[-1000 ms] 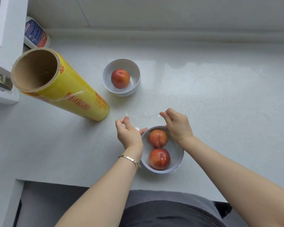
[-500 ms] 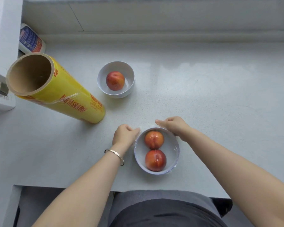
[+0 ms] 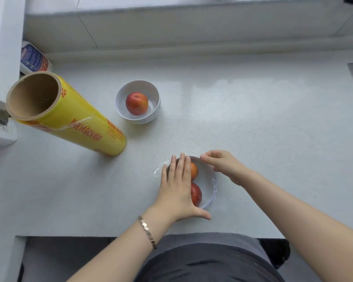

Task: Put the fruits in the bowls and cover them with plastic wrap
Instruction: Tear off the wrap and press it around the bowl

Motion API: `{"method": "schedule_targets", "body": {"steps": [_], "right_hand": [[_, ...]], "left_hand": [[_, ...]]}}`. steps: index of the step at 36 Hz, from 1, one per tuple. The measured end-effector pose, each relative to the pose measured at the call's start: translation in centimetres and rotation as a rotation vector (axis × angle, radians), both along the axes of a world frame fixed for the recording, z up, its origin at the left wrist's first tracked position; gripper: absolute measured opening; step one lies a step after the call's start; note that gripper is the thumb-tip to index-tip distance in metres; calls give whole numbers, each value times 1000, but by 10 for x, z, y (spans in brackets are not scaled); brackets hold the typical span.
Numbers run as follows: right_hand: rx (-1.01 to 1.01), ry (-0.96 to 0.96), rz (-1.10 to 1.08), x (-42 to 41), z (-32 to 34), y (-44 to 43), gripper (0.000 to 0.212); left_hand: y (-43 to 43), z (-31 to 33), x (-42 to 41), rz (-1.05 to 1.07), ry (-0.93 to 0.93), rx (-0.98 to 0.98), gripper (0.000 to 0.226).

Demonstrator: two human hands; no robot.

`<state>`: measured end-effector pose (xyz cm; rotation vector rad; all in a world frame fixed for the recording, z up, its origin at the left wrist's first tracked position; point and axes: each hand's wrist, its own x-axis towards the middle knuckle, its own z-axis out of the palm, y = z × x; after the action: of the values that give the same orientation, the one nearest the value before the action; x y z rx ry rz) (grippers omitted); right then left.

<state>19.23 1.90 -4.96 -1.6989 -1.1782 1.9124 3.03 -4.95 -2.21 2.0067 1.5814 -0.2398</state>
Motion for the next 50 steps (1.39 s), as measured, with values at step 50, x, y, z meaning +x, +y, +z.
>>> {"method": "schedule_targets", "body": {"steps": [50], "right_hand": [[-40, 96, -234, 11, -14, -43, 21]], "left_hand": [[9, -5, 14, 192, 67, 9, 143]]}}
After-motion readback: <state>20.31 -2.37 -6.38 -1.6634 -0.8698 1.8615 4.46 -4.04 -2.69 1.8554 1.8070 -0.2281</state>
